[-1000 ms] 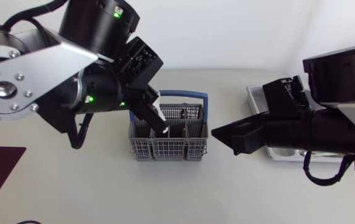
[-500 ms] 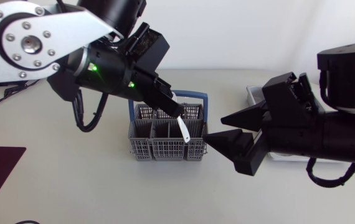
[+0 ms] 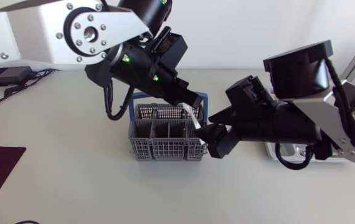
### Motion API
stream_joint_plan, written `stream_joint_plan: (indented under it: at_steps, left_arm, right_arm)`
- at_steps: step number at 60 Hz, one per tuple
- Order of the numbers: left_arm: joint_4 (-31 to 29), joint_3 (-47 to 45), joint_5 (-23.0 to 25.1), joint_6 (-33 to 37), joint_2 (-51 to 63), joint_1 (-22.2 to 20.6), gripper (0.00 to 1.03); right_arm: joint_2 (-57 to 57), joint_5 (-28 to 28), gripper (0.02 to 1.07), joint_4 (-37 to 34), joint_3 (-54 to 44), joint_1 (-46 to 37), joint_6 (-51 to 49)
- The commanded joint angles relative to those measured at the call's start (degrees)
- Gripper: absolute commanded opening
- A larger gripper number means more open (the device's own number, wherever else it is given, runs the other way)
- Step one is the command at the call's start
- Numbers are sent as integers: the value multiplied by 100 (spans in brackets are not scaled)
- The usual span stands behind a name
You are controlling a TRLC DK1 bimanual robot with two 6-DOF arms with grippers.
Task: Sort the cutlery from the basket into the organizer compartments.
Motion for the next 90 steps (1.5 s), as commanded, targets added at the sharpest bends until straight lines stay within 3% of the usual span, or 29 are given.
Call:
stream_joint_plan:
  at_steps: [1,20,43,59,90]
  left_arm:
    - [-118,249,153,-207,232,43,3]
    - [-215,425,338,-286,364,61,3]
    - [-268,469,461,-330,408,69,3]
    - [-277,443,478,-339,399,87,3]
    - [-277,416,505,-365,355,87,3]
  right_arm:
    - [244,61,61,105,254,-75,-107]
    - [657,351,48,229,456,-66,-125]
    - [789,457,43,229,561,4,-134]
    - [842,483,27,229,579,92,-142]
    - [947,518,19,229,553,180,-204]
